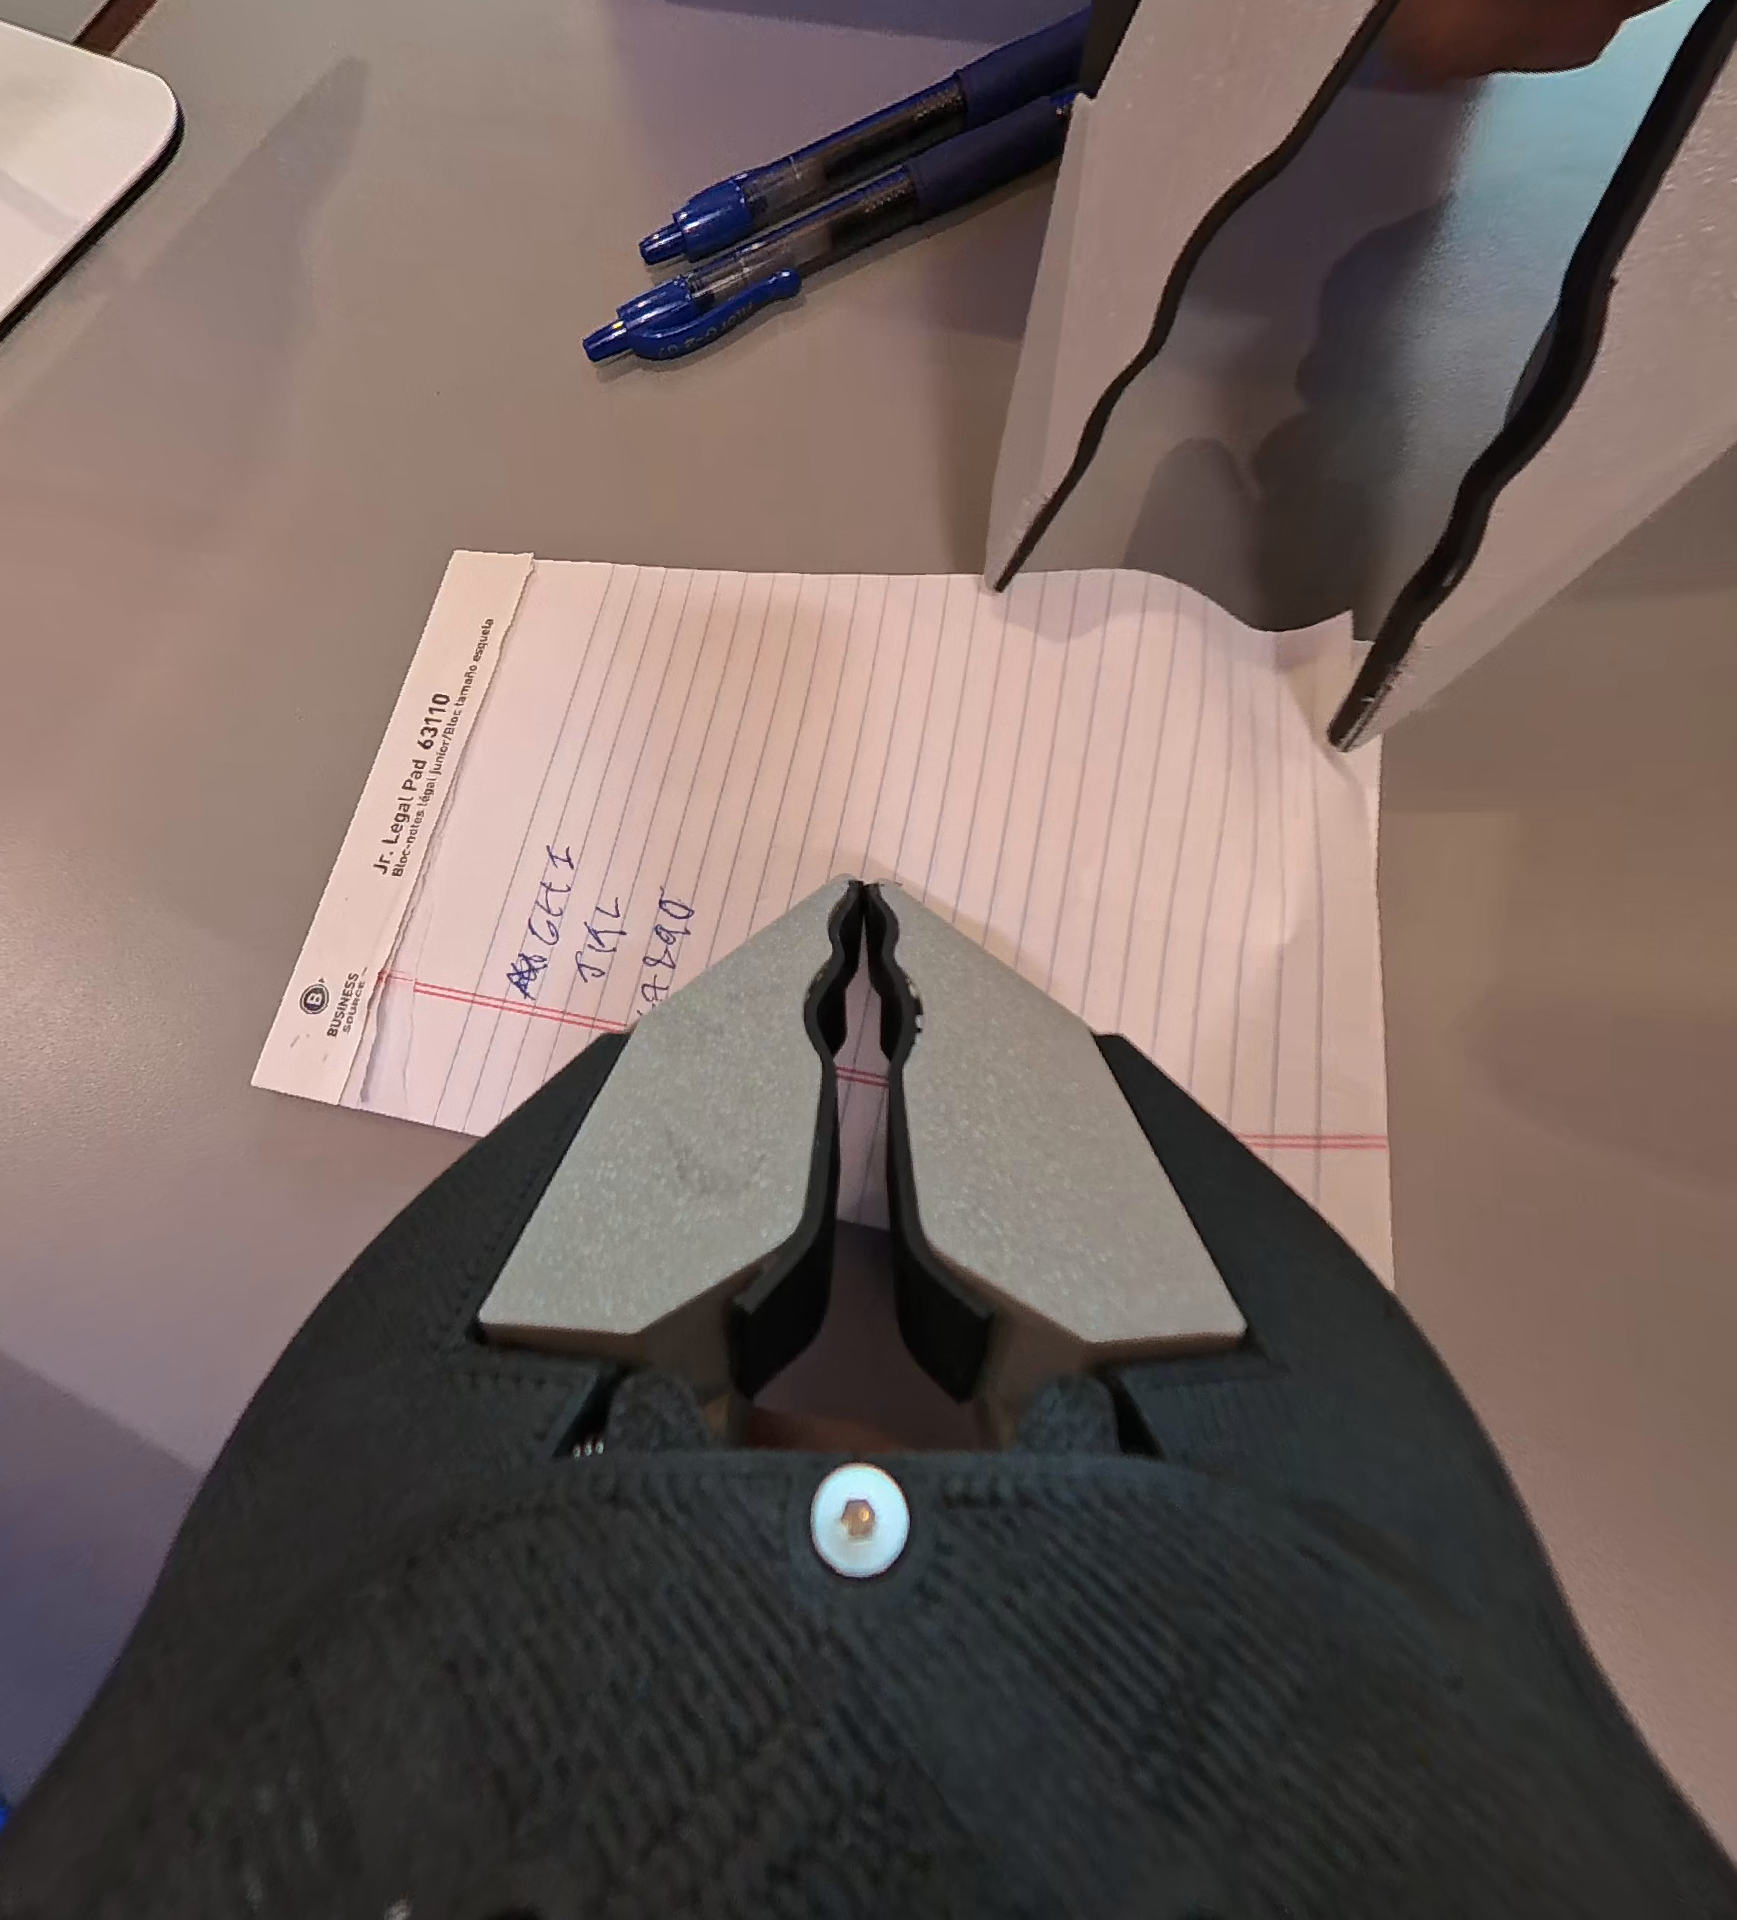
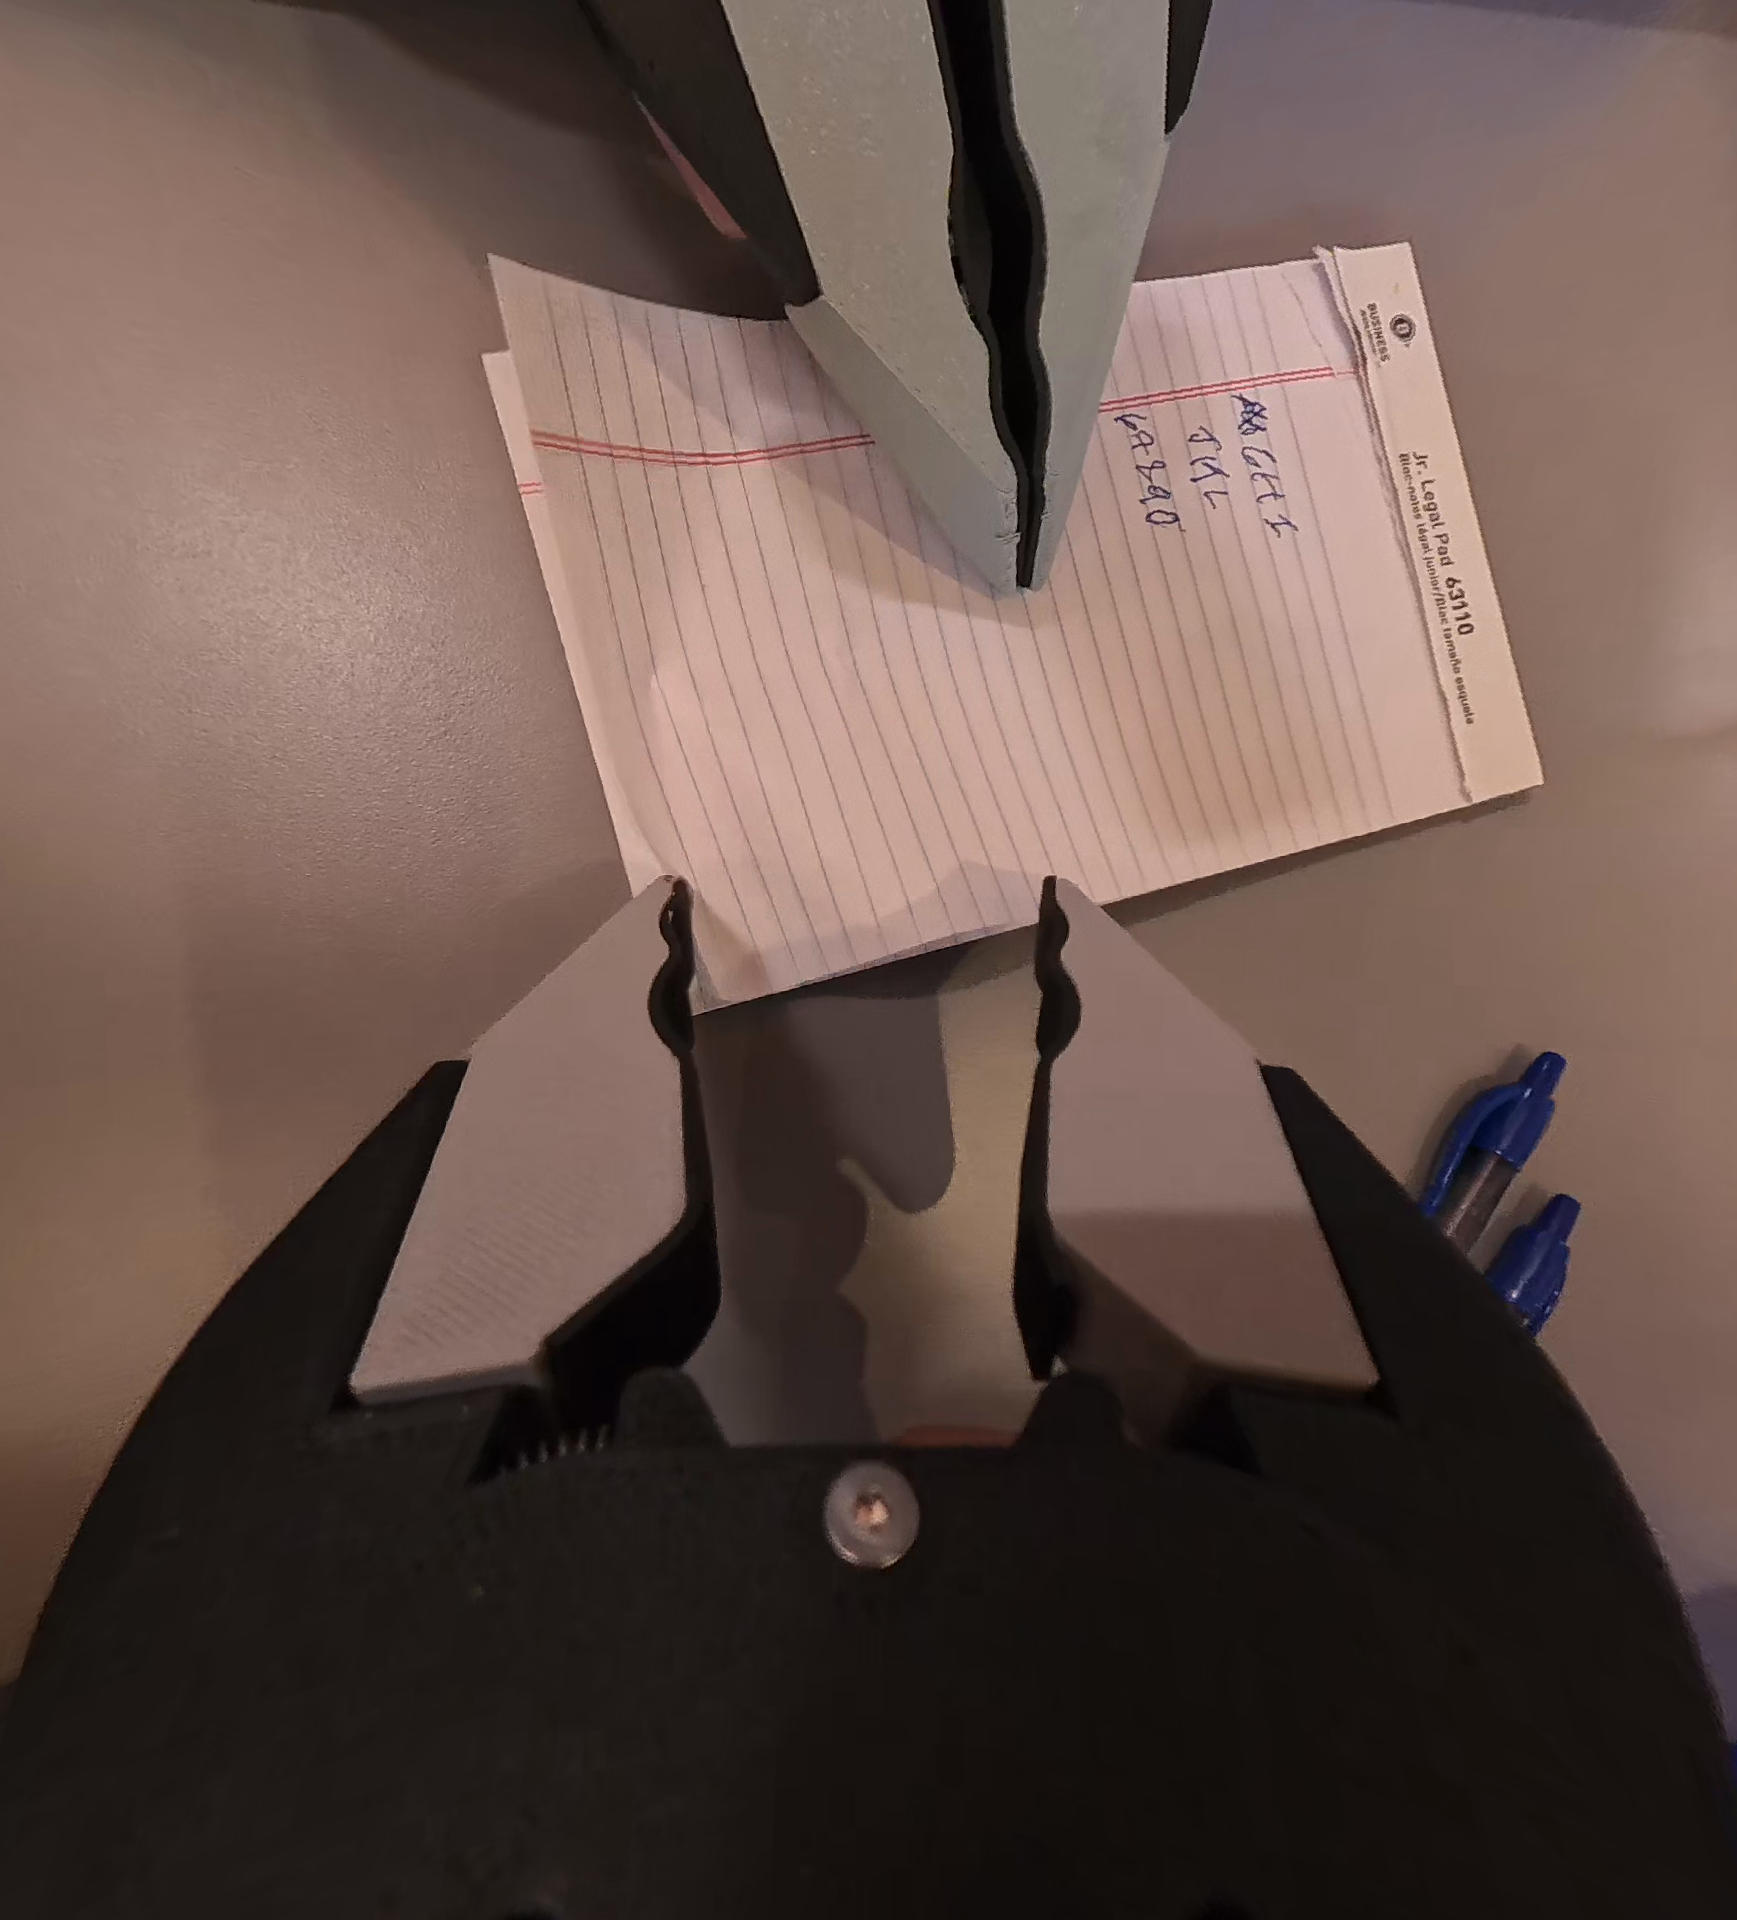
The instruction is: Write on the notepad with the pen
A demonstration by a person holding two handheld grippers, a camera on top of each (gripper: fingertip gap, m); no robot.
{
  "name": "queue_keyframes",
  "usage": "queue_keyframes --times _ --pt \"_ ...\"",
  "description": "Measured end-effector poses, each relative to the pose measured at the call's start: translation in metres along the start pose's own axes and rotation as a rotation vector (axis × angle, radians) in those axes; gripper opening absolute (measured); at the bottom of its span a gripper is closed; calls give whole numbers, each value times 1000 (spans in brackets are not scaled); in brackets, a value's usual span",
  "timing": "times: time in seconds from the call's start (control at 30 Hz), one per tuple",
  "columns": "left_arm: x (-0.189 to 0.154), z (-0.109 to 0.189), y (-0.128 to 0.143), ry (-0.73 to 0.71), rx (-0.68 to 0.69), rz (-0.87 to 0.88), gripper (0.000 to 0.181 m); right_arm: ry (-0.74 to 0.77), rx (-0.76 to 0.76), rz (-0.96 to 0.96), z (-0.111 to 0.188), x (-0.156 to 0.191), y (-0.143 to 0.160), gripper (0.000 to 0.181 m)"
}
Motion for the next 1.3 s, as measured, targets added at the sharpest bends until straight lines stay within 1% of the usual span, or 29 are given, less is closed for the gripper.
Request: queue_keyframes --times 0.1,0.27,0.6,0.73,0.93,1.03,1.13,1.2,1.23,1.27,1.3 --pt "0 0 0 2 -1 3 0 9 -1 29 0 1 -1 60" --pt "0 0 0 3 -1 6 0 18 -4 75 -1 4 -3 45" --pt "1 1 0 -9 4 -8 0 21 -8 80 -2 4 -3 8" --pt "10 5 -1 -64 3 -6 0 15 -6 64 -3 3 -2 5" --pt "18 21 -13 -89 -106 41 0 12 -2 52 -5 1 -1 0" --pt "15 30 -20 -44 -168 53 0 8 -5 42 -5 0 -1 0" --pt "9 45 -32 25 -272 55 9 -2 -11 24 -5 -1 -1 0" --pt "-4 58 -41 124 -368 29 14 -9 -10 16 -6 -1 0 0" --pt "-14 64 -43 194 -402 9 22 -11 -11 13 -6 -1 0 0" --pt "-23 69 -44 252 -417 -24 27 -12 -13 9 -7 -1 0 0" --pt "-30 71 -44 274 -419 -67 28 -13 -15 6 -7 -2 0 0"
Point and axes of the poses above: each gripper's, where its closed fingertips meet, z back along the fingers, y out of its underside, x = y × z across the jaws, the point moved 5 cm from there along z, back along the fingers, and after that the axes turned 4 degrees about z, right-handed, at the moved point
